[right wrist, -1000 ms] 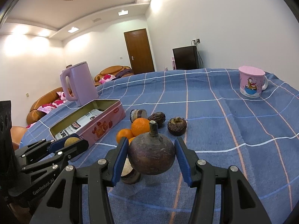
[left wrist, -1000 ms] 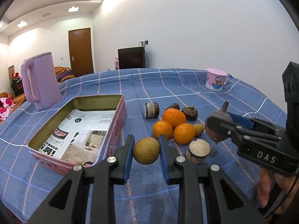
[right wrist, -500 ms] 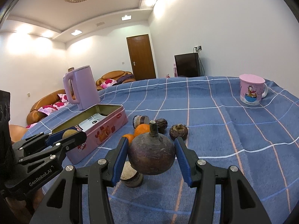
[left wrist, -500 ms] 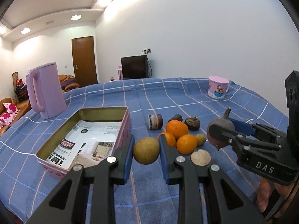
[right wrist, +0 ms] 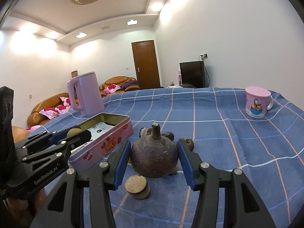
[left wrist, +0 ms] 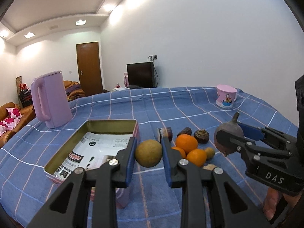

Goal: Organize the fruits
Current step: 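Carry the kiwi with the left tool while the right tool carries the purple fruit over the tin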

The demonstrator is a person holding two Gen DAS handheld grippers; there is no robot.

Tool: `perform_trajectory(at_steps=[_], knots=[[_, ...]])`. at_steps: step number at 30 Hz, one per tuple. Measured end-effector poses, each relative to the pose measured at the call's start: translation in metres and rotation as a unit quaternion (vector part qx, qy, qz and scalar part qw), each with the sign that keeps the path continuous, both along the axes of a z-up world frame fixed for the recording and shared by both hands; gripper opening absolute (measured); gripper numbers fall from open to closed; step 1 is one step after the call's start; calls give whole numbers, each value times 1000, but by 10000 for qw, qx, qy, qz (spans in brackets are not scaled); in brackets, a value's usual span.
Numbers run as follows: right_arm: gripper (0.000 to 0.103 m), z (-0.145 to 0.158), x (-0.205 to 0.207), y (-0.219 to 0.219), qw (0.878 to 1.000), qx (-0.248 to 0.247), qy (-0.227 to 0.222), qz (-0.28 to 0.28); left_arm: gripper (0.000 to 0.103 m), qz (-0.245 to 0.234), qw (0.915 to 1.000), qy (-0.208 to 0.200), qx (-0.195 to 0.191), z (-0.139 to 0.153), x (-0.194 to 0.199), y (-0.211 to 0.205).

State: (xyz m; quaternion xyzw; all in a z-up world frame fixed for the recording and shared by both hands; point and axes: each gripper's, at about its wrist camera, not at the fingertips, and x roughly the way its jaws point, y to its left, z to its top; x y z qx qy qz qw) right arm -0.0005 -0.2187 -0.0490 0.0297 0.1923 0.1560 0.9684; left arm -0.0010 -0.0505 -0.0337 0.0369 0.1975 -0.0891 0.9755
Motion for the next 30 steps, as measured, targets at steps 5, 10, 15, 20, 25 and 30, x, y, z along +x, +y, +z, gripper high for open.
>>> perform_trajectory(at_steps=[5, 10, 15, 20, 25, 30], knots=[[53, 8, 4, 13, 9999, -48, -50, 151, 28, 89, 10000, 33, -5, 2, 5, 8], [53, 16, 15, 29, 9994, -80, -72, 337, 28, 287, 9995, 125, -35, 2, 14, 23], [53, 21, 25, 47, 9984, -158, -73, 538, 28, 517, 9985, 195, -47, 2, 23, 42], [53, 26, 36, 67, 9969, -229, -57, 746, 28, 737, 9969, 268, -54, 1, 33, 62], [53, 27, 46, 87, 9954, -314, -39, 903, 28, 919, 9952, 327, -21, -2, 42, 78], [53, 24, 56, 104, 9937, -392, 22, 1053, 28, 1023, 9938, 439, -38, -6, 52, 91]])
